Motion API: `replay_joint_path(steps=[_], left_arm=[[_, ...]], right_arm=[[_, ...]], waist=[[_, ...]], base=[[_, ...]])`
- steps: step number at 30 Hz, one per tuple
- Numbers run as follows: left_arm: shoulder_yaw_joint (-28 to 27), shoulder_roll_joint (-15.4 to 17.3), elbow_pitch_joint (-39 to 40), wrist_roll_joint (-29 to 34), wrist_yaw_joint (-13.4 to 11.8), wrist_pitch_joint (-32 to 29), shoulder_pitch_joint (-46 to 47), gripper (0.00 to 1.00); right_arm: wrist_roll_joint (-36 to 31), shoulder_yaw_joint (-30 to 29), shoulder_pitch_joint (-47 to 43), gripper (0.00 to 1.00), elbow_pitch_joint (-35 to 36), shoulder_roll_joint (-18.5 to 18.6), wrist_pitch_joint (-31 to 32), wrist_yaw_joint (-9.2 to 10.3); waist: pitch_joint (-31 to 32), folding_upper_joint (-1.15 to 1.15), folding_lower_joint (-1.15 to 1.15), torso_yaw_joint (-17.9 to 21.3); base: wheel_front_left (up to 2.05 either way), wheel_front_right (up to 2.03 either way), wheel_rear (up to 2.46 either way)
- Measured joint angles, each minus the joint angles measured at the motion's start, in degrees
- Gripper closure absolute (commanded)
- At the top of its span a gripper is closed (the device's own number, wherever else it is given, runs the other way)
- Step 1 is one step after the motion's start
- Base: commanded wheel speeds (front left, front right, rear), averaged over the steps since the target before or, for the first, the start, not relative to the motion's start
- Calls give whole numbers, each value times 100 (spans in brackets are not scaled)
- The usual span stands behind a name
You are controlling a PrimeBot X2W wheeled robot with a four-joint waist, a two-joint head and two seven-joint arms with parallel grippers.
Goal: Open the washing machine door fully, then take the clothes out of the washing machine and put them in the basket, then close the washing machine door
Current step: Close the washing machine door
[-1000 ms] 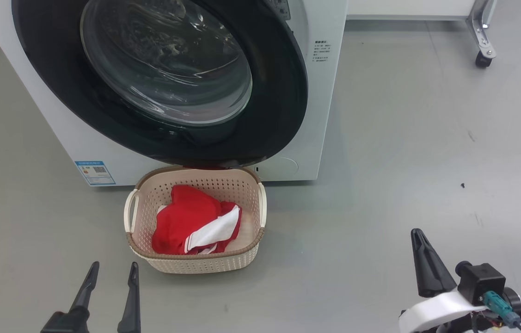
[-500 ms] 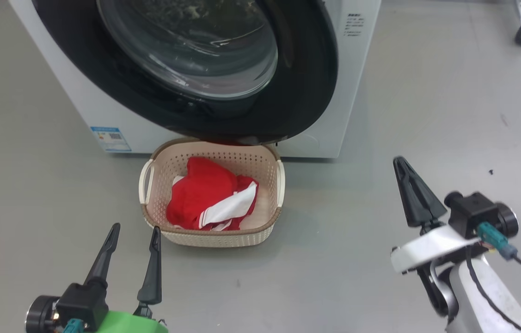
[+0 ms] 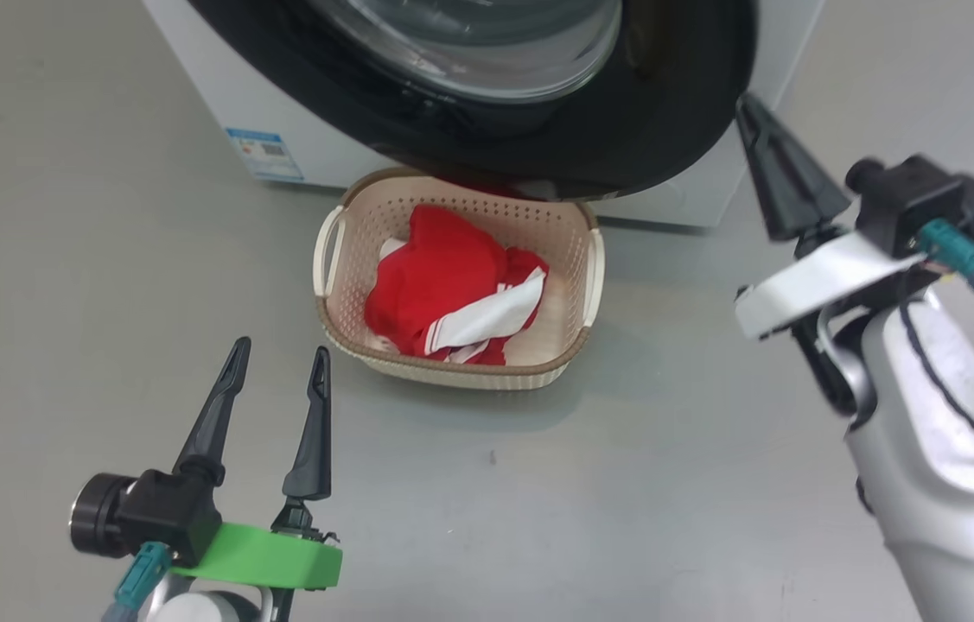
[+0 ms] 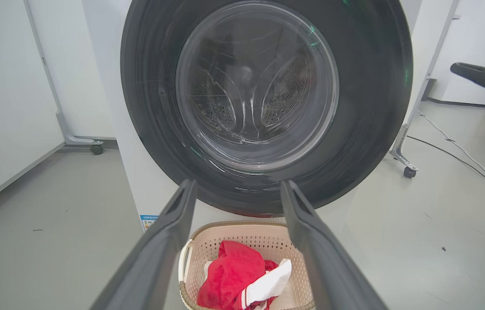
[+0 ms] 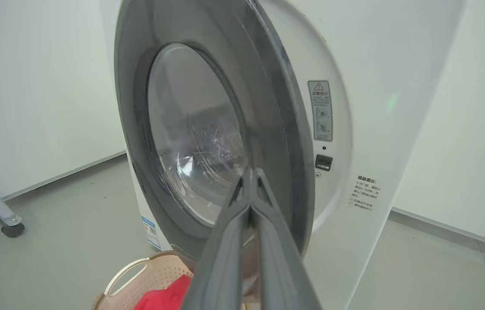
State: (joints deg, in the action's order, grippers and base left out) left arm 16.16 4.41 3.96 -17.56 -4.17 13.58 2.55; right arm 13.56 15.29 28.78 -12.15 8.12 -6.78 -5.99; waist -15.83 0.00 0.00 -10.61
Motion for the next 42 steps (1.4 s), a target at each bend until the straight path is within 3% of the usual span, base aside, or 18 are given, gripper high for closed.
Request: replay_joint_path(steps=[9,17,27,42], left_arm=[[87,-67,-133,0,76,43,309,0],[45,-125,-255,-1,75,62,394,0],[46,-153,-357,-9,73,68,461,0],[74,-190,-352,-10,67,69,651,0]], right_arm=[[44,-179,900,100,-420,291,51,-49],[140,-178,1281,100,-771,319,43,-62],[374,-192,1679,100,-1120,355,-5,-99],[344,-266,2627,100,-1773,689,51,-148]], waist=[[-508,0,0,-487],[-701,0,0,-746],[-807,0,0,-858],[-1022,0,0,-959]], base=[[0,0,0],[0,0,0],[0,0,0],[0,0,0]])
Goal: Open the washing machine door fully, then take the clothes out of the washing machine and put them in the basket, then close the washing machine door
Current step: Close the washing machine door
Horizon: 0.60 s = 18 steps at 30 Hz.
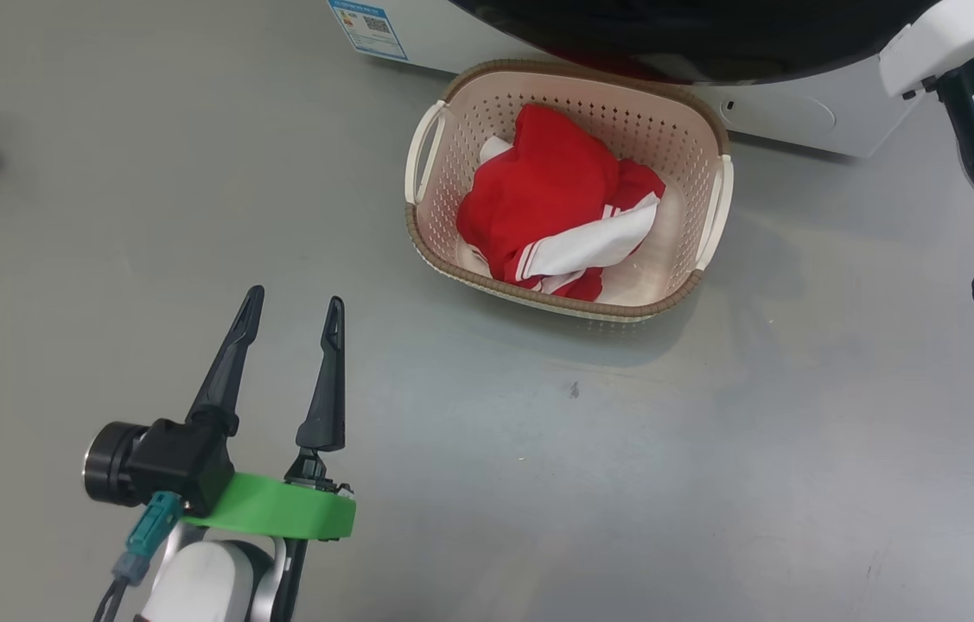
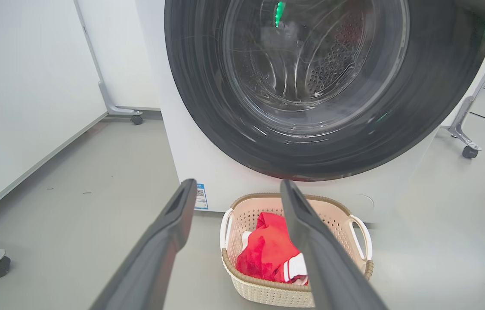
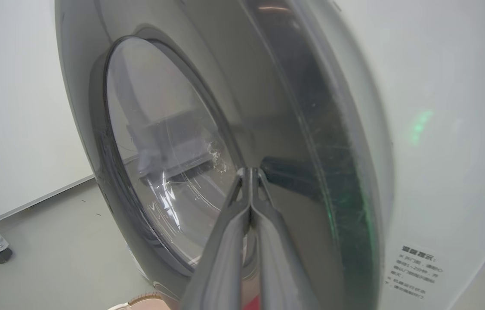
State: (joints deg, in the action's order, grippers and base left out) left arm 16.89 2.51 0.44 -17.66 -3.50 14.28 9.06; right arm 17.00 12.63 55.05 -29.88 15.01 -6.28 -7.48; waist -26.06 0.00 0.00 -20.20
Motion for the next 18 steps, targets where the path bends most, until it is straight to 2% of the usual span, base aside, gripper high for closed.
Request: replay_joint_path(steps=[9,18], left_arm=[[14,-13,5,0,0,0,59,0],[68,-23,15,0,0,1,108,0]], right_arm=[[-18,-119,513,100,-464,40,46,18],[-18,-311,917,100,-871,55,33,283]], waist=[[-49,0,0,-46],[-88,0,0,-103]], base=[[0,0,0],[0,0,0]])
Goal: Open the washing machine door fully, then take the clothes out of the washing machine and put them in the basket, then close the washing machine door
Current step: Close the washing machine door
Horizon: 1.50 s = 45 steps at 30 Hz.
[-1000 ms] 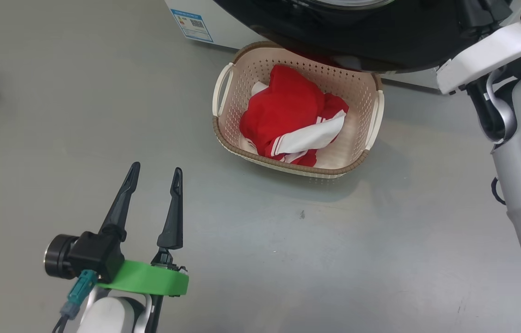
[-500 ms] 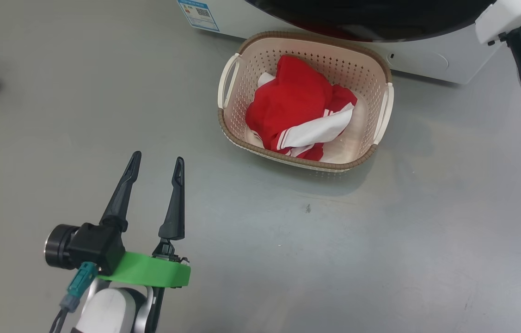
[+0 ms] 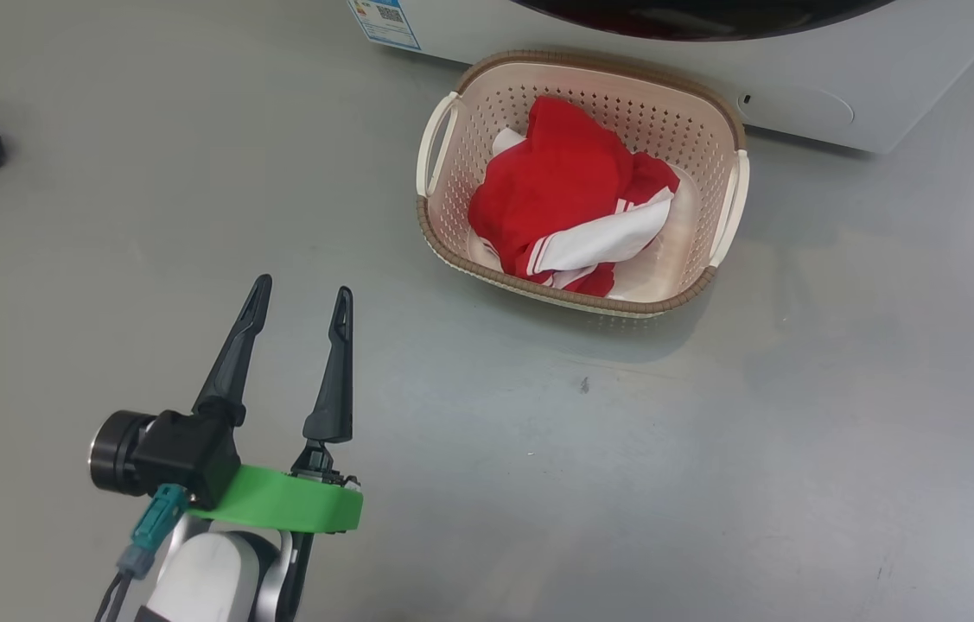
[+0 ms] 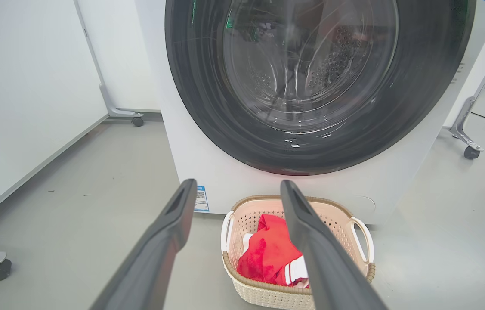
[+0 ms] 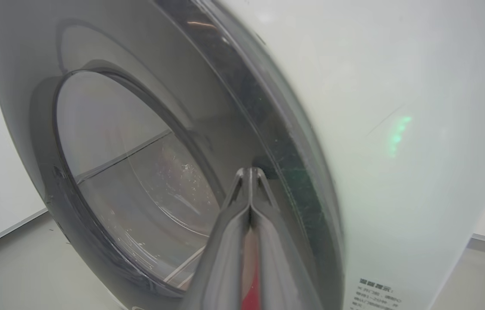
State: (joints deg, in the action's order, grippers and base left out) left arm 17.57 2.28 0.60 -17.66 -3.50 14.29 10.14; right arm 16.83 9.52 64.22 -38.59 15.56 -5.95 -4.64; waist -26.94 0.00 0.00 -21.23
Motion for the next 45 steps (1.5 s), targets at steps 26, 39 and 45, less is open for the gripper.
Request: replay_joint_path(steps=[26,39,45], left_arm=[[-267,-13,-176,22,-25,16,34,0],[-425,27,-269,112,-48,16,-136,0],[-456,51,-342,112,-49,16,-315,0]], right_arm=[[186,387,-767,100,-636,-610,-765,-183],[404,405,-1662,0,-368,-857,-836,-202],[488,299,-2311,0,125,-988,-850,-203]], waist=[[538,0,0,248],[939,0,0,664],[1168,0,0,942]], base=[[0,0,0],[0,0,0],[0,0,0]])
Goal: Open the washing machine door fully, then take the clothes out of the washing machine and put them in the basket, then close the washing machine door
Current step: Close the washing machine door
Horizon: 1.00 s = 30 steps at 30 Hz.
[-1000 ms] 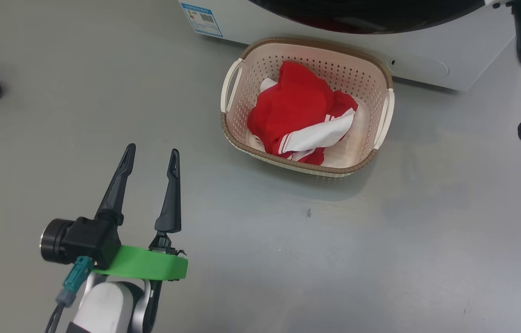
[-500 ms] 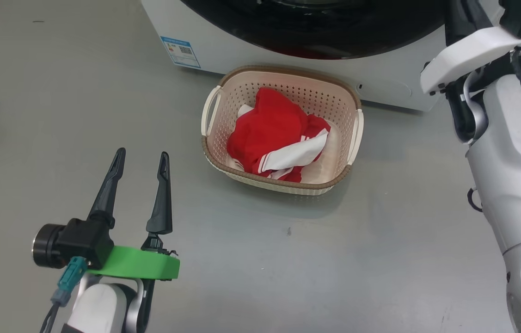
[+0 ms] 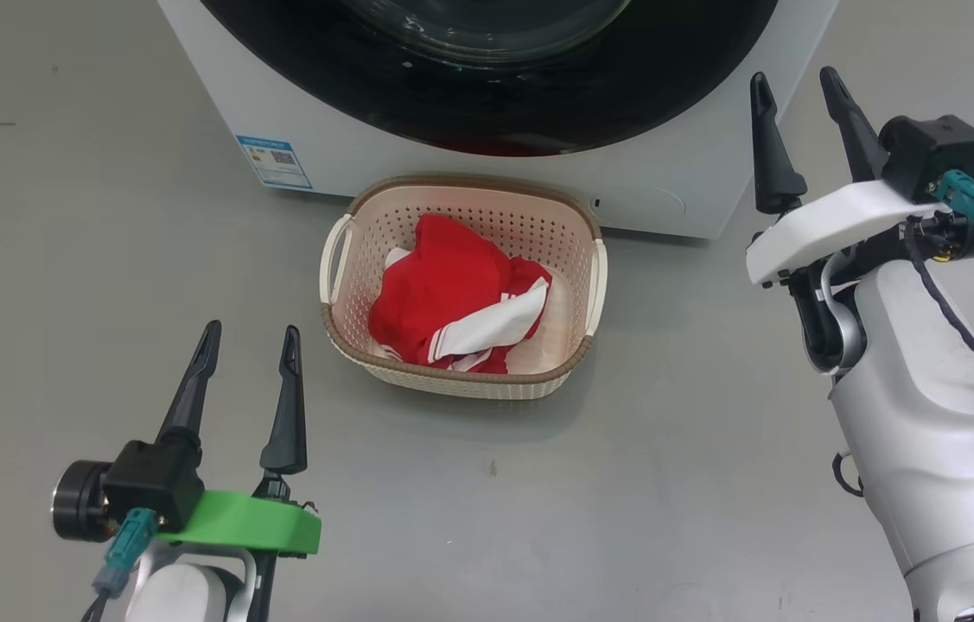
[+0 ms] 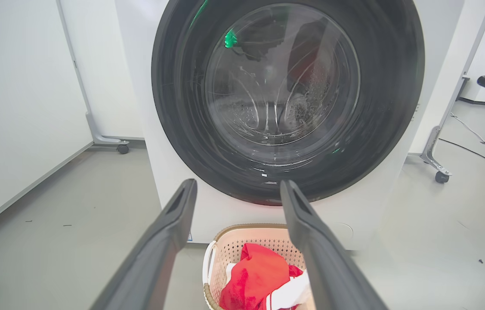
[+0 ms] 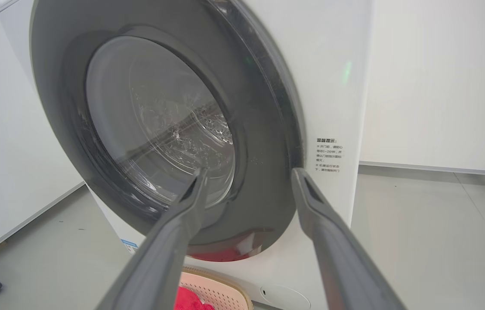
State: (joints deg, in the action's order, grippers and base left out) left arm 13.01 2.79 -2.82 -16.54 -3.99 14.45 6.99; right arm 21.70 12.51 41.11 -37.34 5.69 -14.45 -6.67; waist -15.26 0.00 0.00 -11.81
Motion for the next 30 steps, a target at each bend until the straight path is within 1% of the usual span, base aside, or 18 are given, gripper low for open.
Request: replay_joint_path(steps=[4,12,21,23,30], left_arm=[[11,14,-49,-1,0,0,-94,0],[14,71,-133,-1,2,0,-368,0],[81,123,-234,-36,35,0,-687,0],[122,123,-243,-44,75,-1,-737,0],[181,127,-265,-46,77,-1,-941,0]], right_arm=[[-15,-104,-438,0,321,-5,0,2],[-62,-244,-1488,0,738,-31,0,36],[-77,-257,-2501,0,1155,-146,0,179],[-77,-274,-2710,0,1243,-159,0,186],[-93,-259,-3333,0,1492,-201,0,229]], waist=[[139,0,0,160],[460,0,0,411],[821,0,0,638],[901,0,1,673],[1152,0,1,771]], base=[[0,0,0],[0,0,0],[0,0,0],[0,0,0],[0,0,0]])
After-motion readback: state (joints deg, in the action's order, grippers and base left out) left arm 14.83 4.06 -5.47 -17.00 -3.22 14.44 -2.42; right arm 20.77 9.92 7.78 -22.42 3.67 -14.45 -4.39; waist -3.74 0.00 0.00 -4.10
